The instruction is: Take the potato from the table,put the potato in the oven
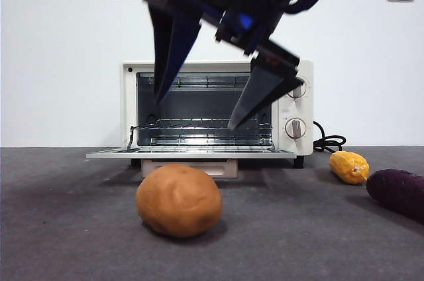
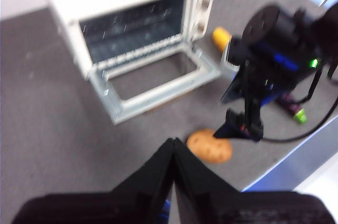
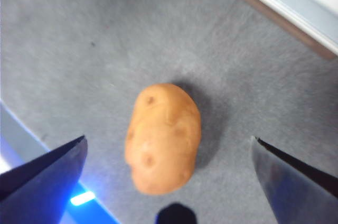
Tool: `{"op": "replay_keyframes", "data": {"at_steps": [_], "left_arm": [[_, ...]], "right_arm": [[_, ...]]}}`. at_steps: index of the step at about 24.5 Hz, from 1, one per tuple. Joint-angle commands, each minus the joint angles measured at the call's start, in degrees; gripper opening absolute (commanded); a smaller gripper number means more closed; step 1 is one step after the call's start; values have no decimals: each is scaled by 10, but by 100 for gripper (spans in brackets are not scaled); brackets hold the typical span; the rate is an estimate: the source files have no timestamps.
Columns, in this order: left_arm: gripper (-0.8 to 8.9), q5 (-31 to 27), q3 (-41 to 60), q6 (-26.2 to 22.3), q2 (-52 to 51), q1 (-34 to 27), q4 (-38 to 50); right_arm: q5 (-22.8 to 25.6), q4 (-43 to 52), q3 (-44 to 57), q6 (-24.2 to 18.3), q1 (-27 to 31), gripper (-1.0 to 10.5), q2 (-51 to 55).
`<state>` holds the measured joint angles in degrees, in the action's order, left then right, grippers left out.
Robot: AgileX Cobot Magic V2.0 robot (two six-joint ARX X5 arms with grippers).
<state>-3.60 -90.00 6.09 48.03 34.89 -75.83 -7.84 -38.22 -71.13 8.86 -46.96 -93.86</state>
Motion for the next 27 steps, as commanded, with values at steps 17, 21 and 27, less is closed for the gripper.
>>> {"op": "replay_keyframes", "data": {"at_steps": [17,21,27], "left_arm": [[-6,-9,143,45,-123,-1,2],[-6,-9,143,45,-123,-1,2],[-6,-9,143,45,-123,-1,2]], "right_arm": [[34,23,-18,-39,-52,596,-129],[38,20,-18,-29,-56,454,-142],[51,7,-18,-26,-63,66,-144]]}}
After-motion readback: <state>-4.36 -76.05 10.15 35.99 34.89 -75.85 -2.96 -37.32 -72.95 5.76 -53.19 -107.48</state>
